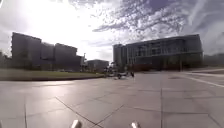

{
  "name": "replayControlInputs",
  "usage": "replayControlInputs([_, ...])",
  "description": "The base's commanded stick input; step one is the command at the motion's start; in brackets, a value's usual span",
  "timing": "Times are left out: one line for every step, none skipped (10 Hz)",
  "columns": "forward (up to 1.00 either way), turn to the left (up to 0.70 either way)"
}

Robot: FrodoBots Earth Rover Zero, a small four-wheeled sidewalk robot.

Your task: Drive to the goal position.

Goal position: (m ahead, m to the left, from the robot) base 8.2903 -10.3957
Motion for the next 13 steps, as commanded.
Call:
replayControlInputs([0.00, -0.70])
replayControlInputs([0.00, -0.70])
replayControlInputs([0.00, -0.70])
replayControlInputs([0.00, -0.70])
replayControlInputs([0.00, -0.70])
replayControlInputs([0.00, -0.70])
replayControlInputs([0.00, -0.70])
replayControlInputs([0.00, -0.70])
replayControlInputs([0.00, -0.70])
replayControlInputs([0.00, -0.70])
replayControlInputs([0.00, -0.30])
replayControlInputs([0.00, 0.00])
replayControlInputs([0.00, 0.00])
